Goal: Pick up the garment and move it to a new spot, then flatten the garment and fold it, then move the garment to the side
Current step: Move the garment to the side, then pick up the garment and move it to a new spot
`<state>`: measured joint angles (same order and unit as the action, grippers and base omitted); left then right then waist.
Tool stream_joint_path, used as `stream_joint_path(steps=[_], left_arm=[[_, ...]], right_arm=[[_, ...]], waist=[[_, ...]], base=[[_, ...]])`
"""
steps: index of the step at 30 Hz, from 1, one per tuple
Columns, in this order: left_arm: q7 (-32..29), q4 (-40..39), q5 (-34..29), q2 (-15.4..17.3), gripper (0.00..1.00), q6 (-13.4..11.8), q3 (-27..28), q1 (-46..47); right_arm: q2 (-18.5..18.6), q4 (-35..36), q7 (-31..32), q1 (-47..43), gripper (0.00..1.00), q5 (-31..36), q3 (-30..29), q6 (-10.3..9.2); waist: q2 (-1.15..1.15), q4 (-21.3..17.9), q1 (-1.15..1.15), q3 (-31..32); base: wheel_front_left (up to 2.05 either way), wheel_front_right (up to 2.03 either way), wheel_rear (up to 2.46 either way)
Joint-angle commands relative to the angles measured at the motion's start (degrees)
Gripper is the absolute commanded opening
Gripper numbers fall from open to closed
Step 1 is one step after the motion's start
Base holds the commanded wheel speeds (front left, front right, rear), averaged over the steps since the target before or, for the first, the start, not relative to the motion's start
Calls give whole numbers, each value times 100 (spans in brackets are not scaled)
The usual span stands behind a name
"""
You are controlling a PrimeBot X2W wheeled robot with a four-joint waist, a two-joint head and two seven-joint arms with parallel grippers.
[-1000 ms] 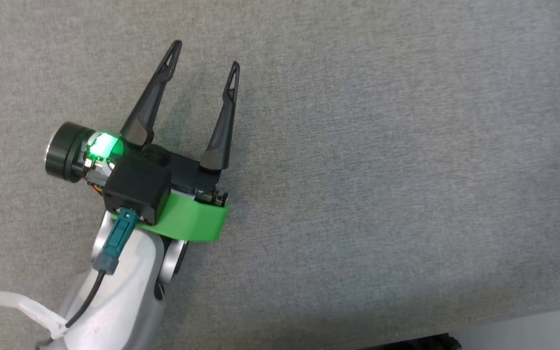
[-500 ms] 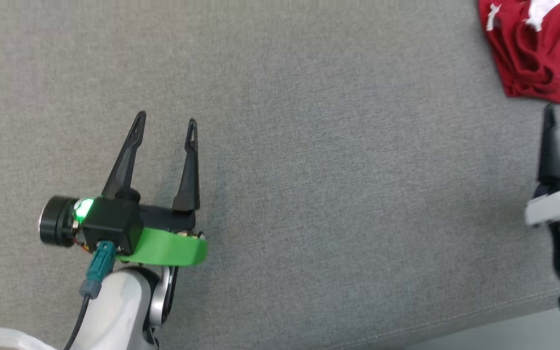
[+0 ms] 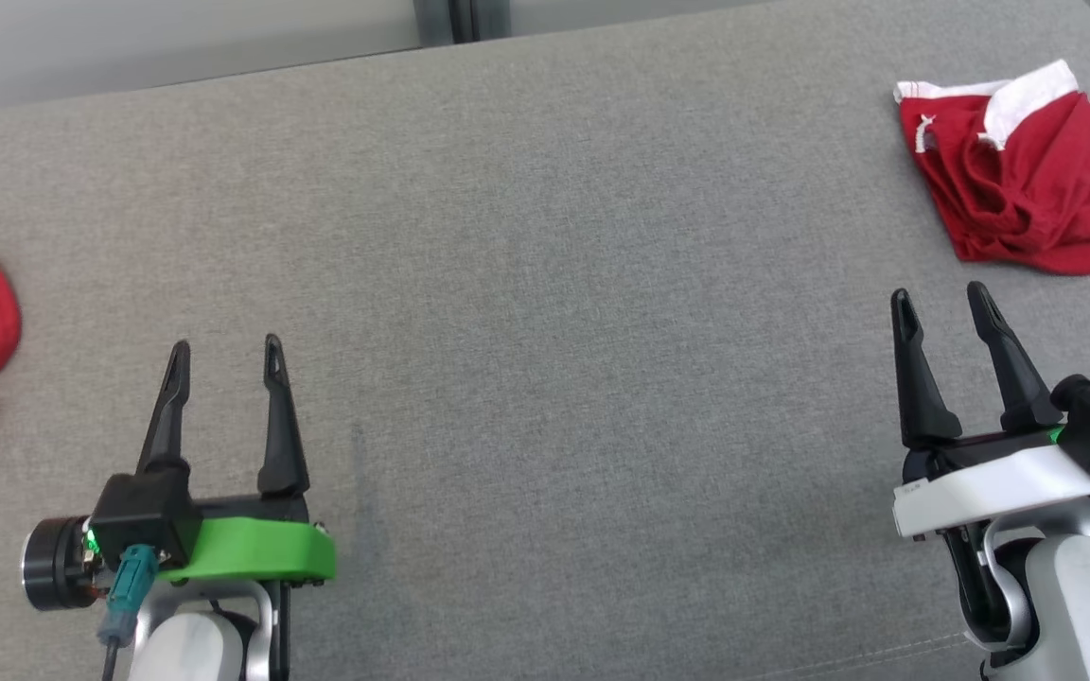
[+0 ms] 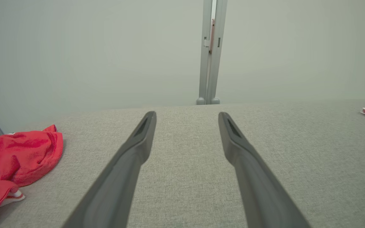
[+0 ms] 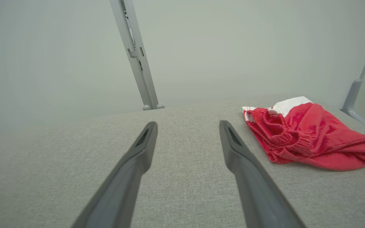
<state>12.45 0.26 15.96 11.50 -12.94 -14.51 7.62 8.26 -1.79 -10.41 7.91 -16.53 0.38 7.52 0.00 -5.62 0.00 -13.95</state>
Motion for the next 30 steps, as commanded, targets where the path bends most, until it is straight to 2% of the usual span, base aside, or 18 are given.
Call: stream_joint_path(steps=[1,4,10,23,30], left_arm=[[48,35,58,44,100,-40,81,-165],[85,121,103,86,100,-72,153,-355],[125,260,170,142,100,62,78,-589],[191,472,368,132,100,314,-33,-916],[219,568,399,146,100,268,-3,-994]], right_arm=[[2,104,51,-143,100,67,10,-6],[-35,278,178,-342,100,142,-10,-6],[-102,525,404,-720,100,230,-81,-6],[-192,870,718,-1403,100,338,-115,-6],[-235,984,780,-1518,100,372,-136,-6]], waist=[[0,259,0,299],[0,379,0,474],[0,507,0,764],[0,437,0,1296],[0,432,0,1391]], base=[[0,0,0],[0,0,0],[0,0,0],[0,0,0],[0,0,0]])
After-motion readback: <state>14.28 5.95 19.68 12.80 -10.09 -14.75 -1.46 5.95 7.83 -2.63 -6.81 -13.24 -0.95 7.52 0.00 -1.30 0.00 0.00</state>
